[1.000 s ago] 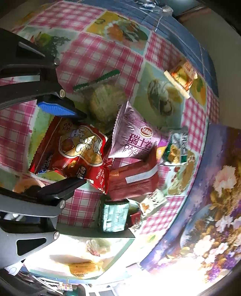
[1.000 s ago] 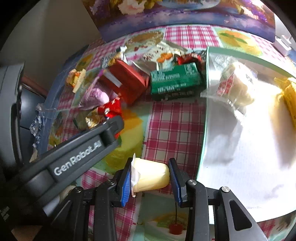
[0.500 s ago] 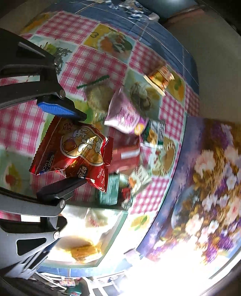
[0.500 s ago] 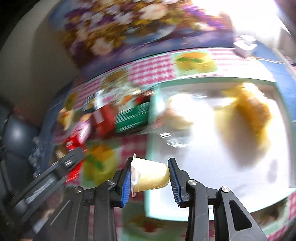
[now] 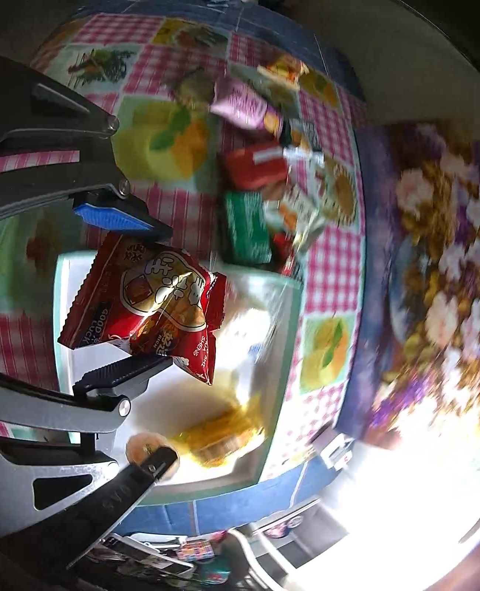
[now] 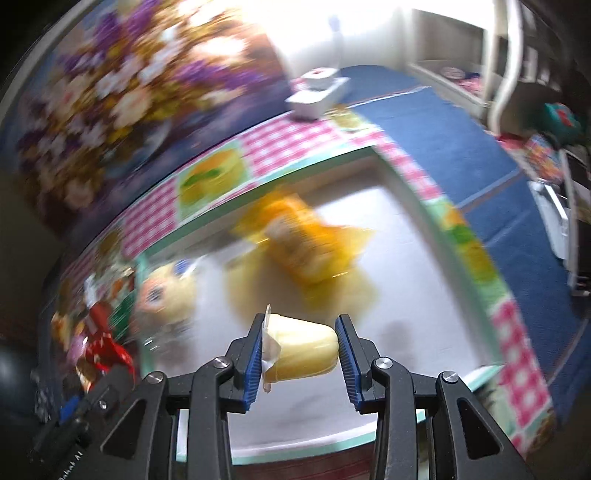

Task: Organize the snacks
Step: 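Place the pudding cup in the tray with the right tool while the left tool drops the chip bag there, then grasp the pink pastry bag with the left tool while the right tool grasps the green box, then lift the green box toward the tray with the right tool while the left tool lifts the pink bag, then open the right tool to set the green box in the tray while the left tool drops the pink bag, then move the left tool to the round rice cracker while the right tool moves to the red box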

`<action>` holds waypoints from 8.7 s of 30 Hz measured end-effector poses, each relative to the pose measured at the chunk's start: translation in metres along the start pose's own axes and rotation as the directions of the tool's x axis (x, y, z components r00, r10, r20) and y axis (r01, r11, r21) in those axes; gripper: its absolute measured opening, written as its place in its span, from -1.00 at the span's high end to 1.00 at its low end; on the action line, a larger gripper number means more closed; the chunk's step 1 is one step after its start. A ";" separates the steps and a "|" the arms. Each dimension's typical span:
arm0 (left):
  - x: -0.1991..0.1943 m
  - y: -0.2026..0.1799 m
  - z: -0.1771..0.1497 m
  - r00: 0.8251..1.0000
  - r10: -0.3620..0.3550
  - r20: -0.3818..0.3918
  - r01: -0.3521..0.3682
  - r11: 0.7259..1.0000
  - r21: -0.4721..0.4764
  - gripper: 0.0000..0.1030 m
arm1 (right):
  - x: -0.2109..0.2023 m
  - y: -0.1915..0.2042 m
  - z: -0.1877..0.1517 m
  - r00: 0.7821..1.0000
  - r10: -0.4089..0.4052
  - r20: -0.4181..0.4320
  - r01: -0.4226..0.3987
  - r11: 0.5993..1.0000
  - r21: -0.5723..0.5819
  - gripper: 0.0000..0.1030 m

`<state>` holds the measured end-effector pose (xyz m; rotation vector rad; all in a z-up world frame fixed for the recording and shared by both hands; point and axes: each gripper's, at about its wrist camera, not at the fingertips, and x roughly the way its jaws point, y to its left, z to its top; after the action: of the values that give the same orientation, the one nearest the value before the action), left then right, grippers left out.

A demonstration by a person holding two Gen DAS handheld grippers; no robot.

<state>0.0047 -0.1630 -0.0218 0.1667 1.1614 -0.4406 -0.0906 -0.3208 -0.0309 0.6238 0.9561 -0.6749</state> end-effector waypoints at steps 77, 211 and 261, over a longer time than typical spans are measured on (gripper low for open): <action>-0.019 0.198 0.060 0.959 0.211 0.190 -0.140 0.933 -0.332 -0.84 | 0.007 0.174 -0.006 0.959 0.263 0.104 -0.204 0.897 -0.391 -1.00; 0.037 -0.057 0.067 0.997 -0.069 0.019 0.064 0.978 0.200 0.06 | 0.042 -0.036 0.089 0.988 -0.151 0.021 0.150 0.988 0.043 -0.29; -0.044 0.186 0.042 0.917 0.383 0.110 -0.322 0.875 -0.361 -0.76 | -0.012 0.159 -0.010 0.964 0.265 0.010 -0.239 0.883 -0.404 -1.00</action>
<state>0.1041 0.0016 0.0168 0.0380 0.9845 0.0724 0.0188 -0.2100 0.0034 0.3490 0.8993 -0.2507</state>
